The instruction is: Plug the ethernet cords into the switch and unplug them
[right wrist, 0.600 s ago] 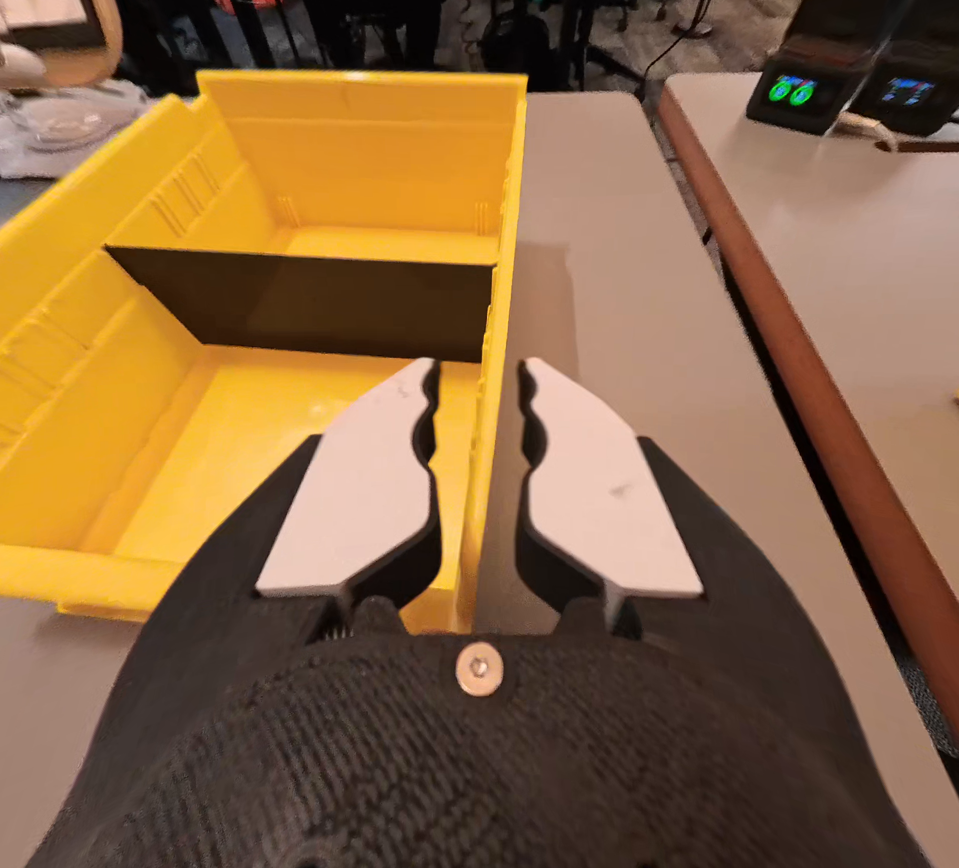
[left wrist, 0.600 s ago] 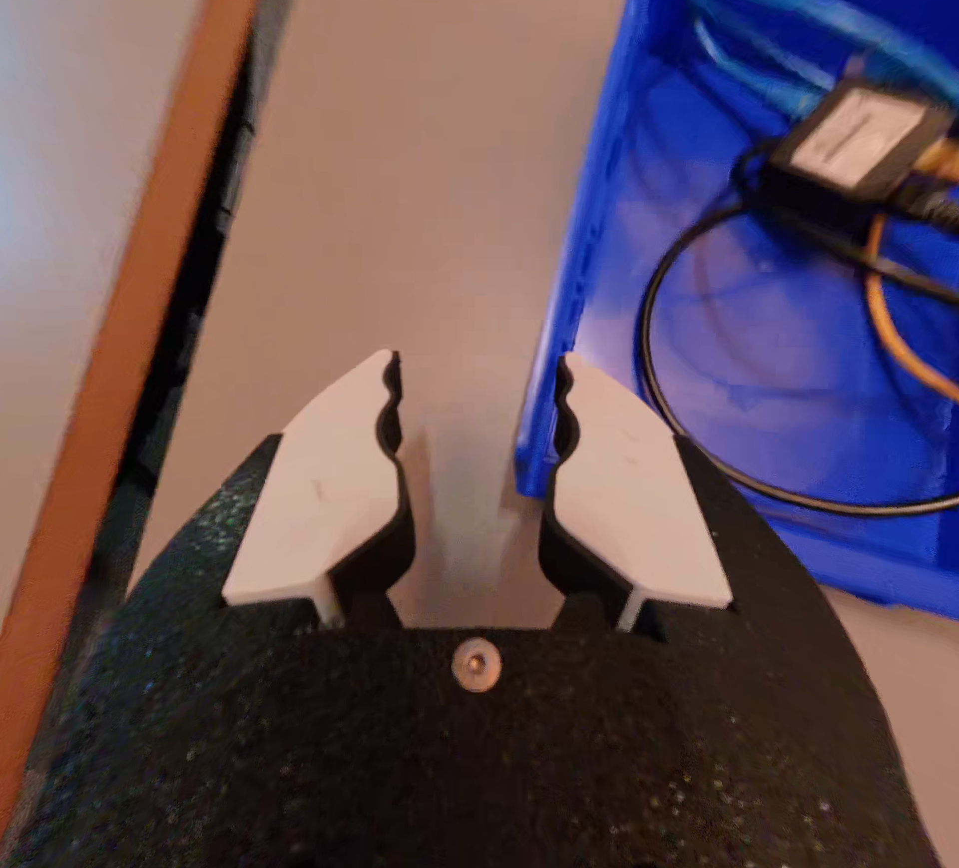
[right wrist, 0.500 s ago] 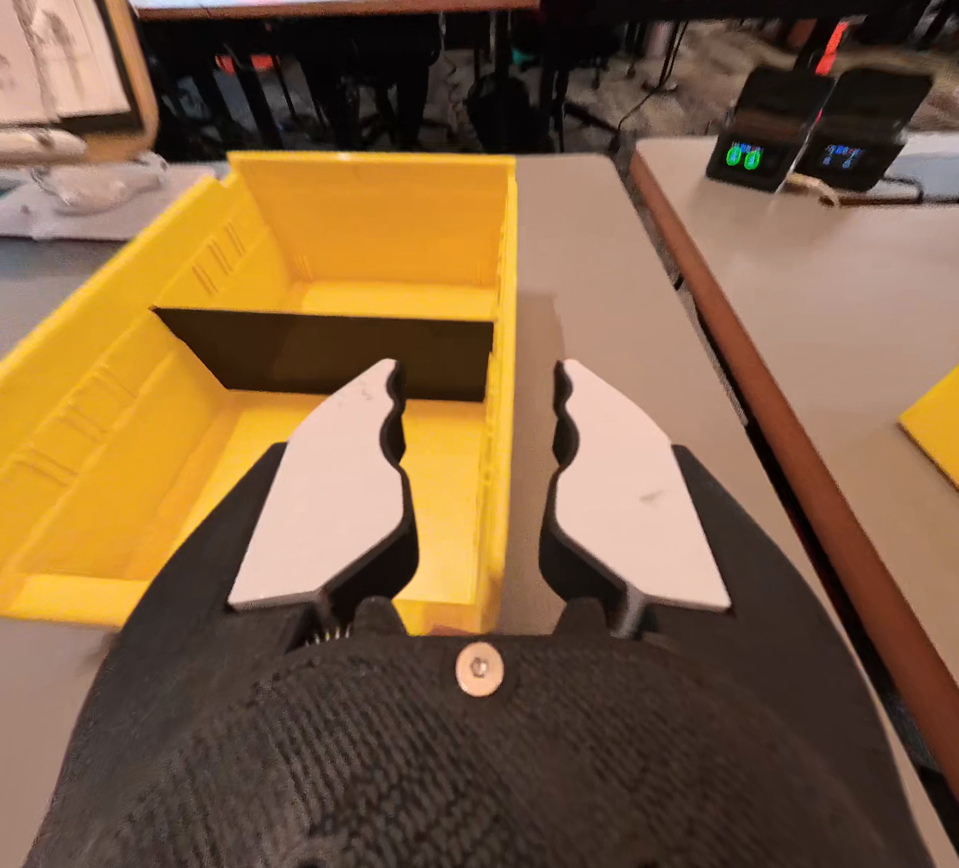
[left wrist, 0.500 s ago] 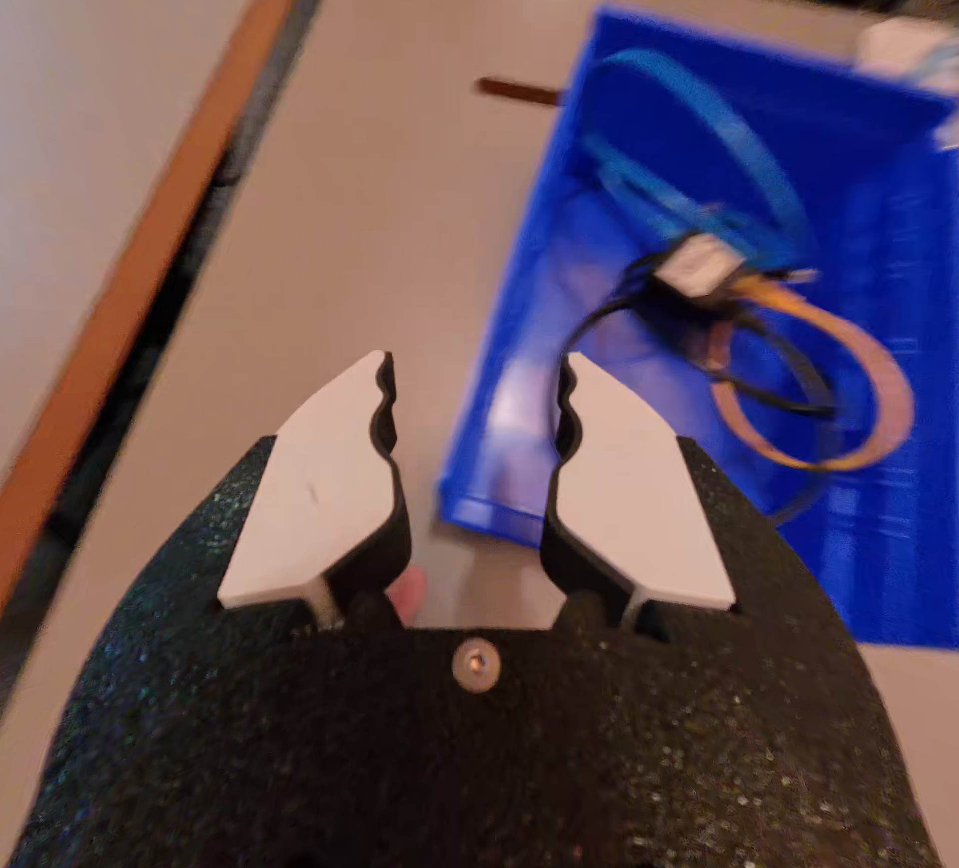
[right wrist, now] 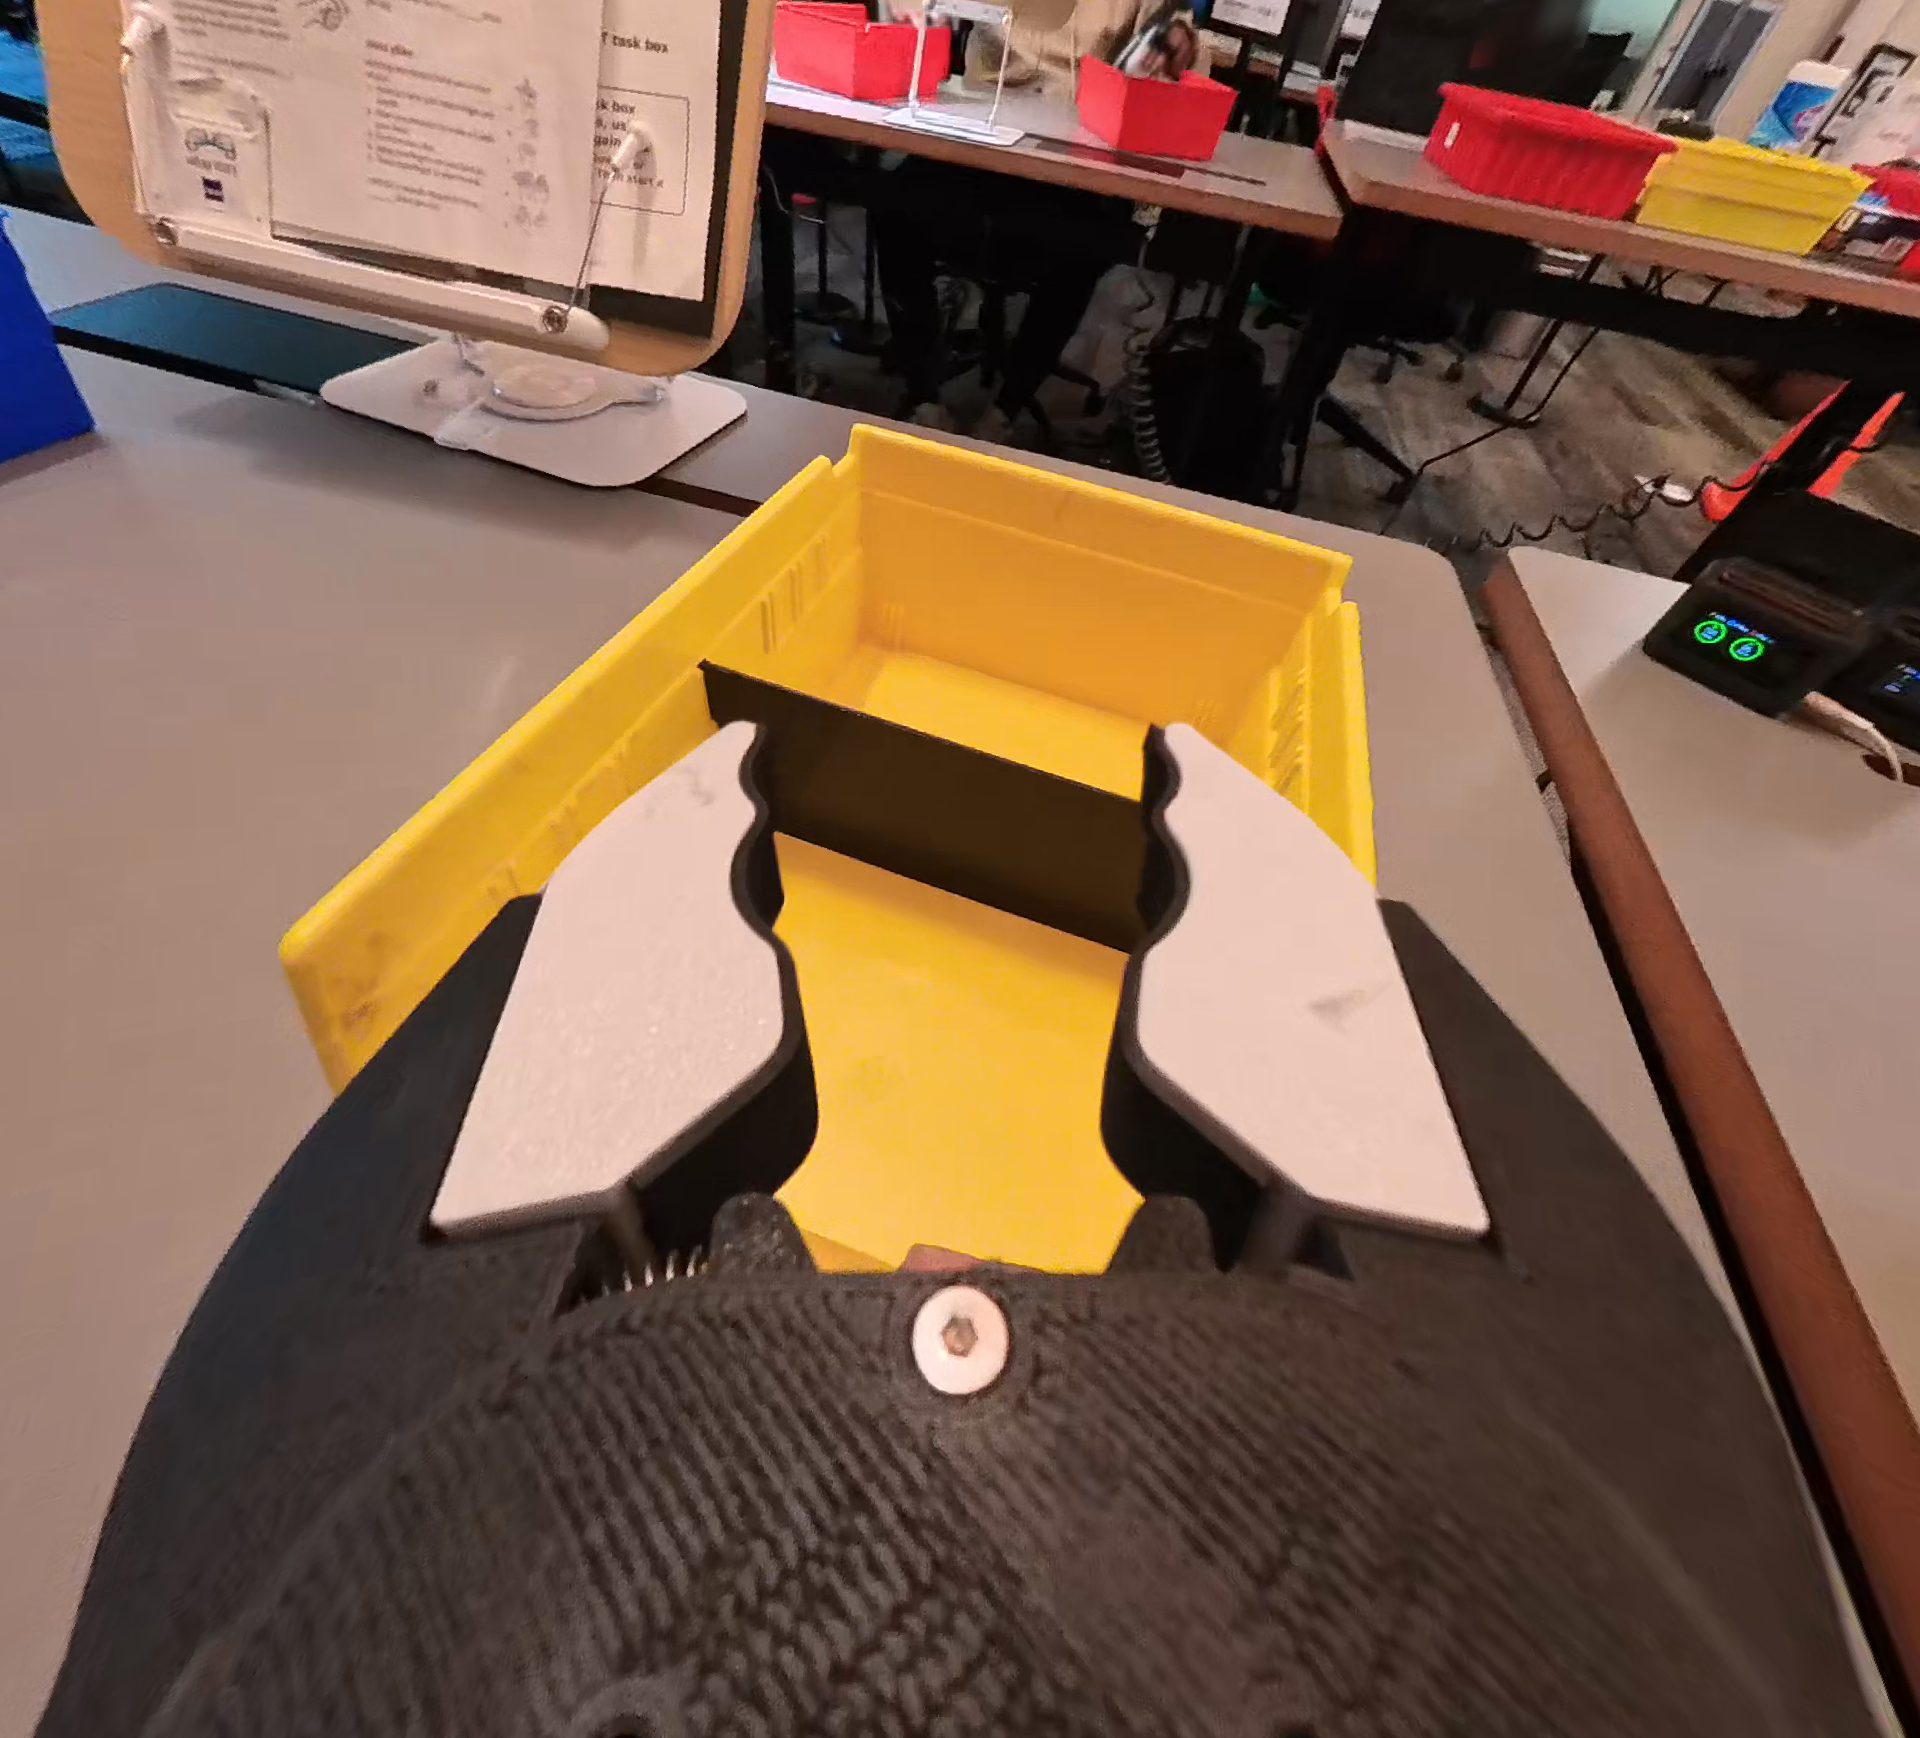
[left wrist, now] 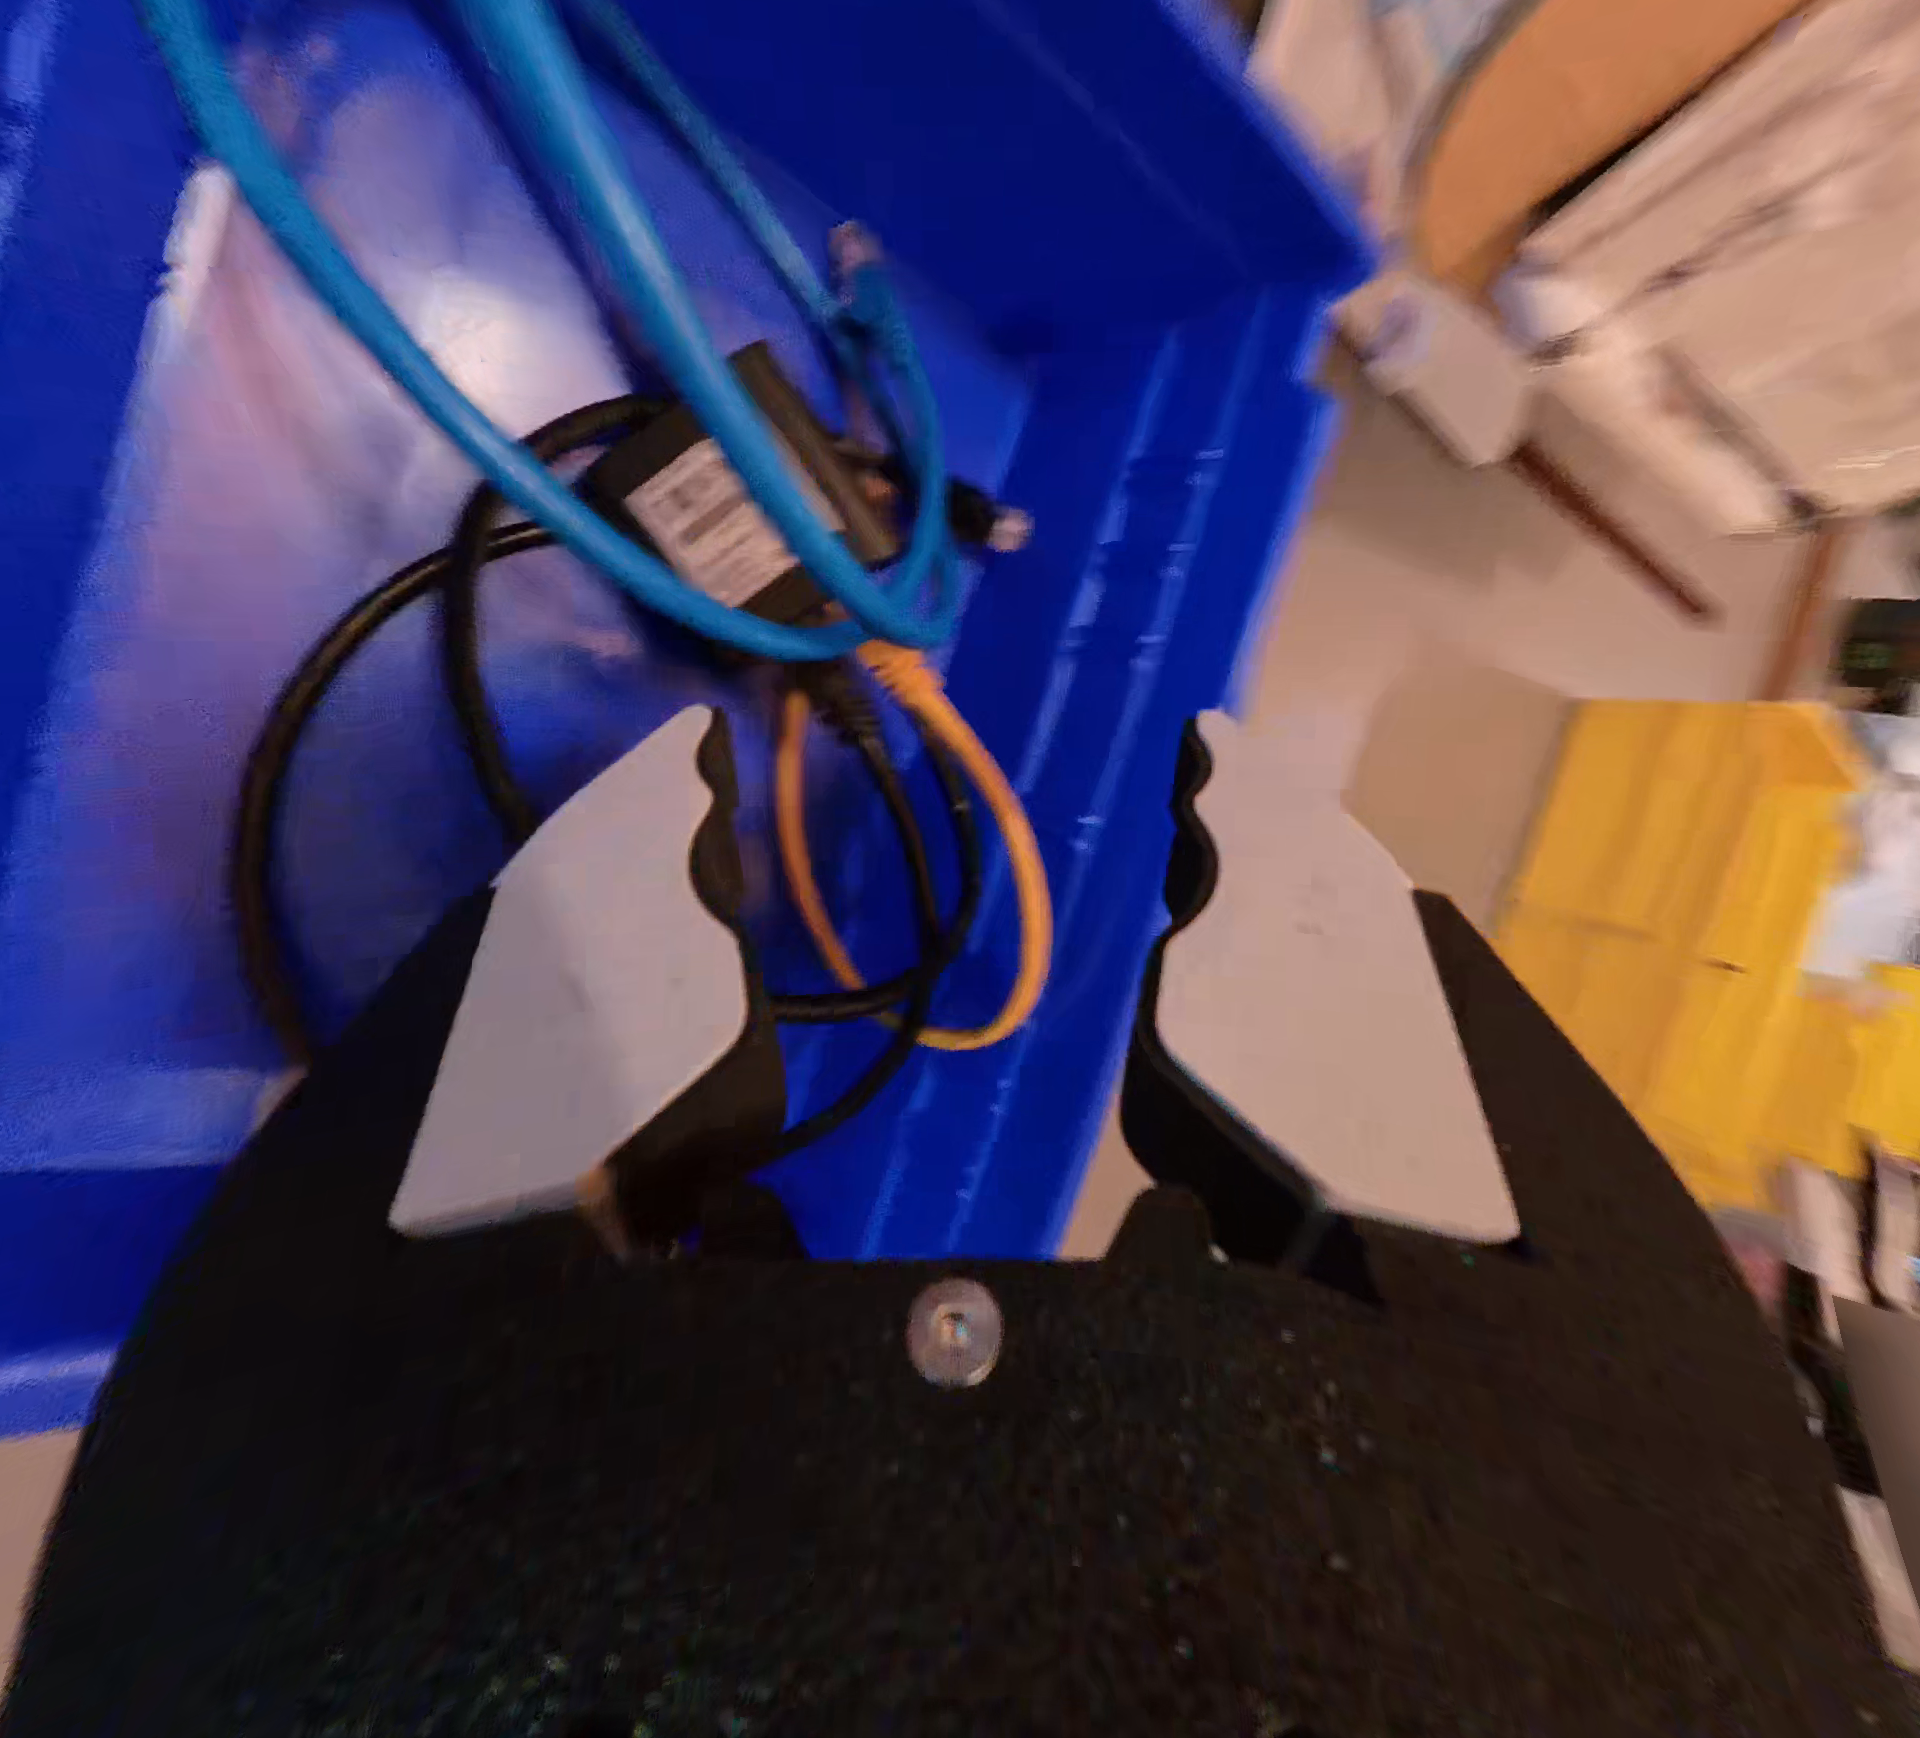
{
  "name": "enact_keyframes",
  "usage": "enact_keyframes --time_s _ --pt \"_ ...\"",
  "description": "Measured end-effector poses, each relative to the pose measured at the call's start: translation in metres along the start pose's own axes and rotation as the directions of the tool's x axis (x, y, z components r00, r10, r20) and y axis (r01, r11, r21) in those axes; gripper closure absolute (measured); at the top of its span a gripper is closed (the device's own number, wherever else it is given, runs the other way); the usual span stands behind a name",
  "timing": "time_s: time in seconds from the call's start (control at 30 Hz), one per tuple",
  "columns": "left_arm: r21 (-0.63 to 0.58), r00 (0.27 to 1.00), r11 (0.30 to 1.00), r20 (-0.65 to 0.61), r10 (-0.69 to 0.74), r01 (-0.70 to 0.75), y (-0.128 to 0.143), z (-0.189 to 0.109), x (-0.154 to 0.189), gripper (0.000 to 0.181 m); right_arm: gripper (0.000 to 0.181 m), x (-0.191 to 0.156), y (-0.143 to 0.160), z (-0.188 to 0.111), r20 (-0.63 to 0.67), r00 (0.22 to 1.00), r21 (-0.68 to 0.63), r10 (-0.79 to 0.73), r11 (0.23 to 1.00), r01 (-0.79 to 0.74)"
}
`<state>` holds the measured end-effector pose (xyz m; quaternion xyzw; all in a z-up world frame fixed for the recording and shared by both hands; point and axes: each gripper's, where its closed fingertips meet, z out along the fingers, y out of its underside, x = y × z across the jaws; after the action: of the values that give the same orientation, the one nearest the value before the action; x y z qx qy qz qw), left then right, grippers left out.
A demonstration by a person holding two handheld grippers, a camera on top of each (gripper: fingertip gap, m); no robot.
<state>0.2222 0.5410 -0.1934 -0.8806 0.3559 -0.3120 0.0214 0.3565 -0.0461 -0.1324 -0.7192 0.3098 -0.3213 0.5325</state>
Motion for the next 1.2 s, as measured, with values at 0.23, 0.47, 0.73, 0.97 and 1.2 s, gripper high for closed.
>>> enact_keyframes --time_s 0.23,0.47,0.73,0.97,1.2 --pt "0.022 0.977 0.978 0.06 -0.207 0.206 -0.006 0.035 -0.023 0.098 0.116 -0.001 0.002 0.006 0.032 0.999 0.008 0.024 1.0 -0.024" --pt "0.002 0.951 0.956 0.093 -0.294 0.295 -0.004 0.073 -0.036 0.11 0.117 -0.01 0.013 0.014 0.058 0.998 -0.046 -0.027 0.999 0.029" --pt "0.017 0.982 0.982 0.024 -0.188 0.188 -0.006 0.073 -0.035 0.112 0.118 -0.016 0.008 0.016 0.071 0.997 -0.026 -0.022 0.999 0.024" --pt "0.036 0.994 0.996 0.08 0.078 -0.081 -0.002 0.061 -0.038 0.114 0.118 -0.031 -0.003 0.014 0.089 0.995 -0.002 -0.052 0.999 0.053" --pt "0.141 0.891 0.888 0.204 0.406 -0.437 -0.017 0.0 -0.014 0.114 0.12 -0.06 -0.031 0.006 0.137 0.987 0.079 -0.084 0.994 0.074"
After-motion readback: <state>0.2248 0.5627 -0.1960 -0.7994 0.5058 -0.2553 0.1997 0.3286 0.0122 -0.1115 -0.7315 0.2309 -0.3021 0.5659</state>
